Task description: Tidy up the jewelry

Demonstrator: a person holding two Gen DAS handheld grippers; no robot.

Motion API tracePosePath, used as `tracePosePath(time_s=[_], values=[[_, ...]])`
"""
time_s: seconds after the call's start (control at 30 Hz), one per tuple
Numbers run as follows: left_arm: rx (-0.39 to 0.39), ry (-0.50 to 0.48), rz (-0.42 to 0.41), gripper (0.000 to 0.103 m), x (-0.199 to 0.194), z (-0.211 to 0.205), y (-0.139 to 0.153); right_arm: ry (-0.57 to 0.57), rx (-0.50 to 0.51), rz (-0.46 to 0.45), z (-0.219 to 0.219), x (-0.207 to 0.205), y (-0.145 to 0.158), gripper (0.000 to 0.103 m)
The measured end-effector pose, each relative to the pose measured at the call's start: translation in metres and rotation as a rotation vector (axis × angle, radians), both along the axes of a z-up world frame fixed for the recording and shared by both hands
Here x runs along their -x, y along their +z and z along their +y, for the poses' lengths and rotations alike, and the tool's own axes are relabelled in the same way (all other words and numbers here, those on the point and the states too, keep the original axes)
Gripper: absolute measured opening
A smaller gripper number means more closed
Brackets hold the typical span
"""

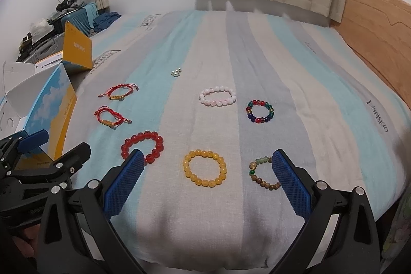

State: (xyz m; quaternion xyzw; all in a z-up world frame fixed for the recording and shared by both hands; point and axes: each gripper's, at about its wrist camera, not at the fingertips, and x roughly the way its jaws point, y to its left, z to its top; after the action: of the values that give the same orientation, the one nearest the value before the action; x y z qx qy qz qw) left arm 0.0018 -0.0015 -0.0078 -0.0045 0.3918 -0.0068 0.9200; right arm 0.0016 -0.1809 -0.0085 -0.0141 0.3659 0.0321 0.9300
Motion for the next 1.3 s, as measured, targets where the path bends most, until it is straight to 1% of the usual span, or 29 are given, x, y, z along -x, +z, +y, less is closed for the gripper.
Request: tracePosePath(time_s=[1.3], values=[[0.000,0.004,-0.012,0.097,0.0000,0.0046,0.0032,-0.005,0.005,0.002,-0.0015,-0.0005,0.0003,0.096]])
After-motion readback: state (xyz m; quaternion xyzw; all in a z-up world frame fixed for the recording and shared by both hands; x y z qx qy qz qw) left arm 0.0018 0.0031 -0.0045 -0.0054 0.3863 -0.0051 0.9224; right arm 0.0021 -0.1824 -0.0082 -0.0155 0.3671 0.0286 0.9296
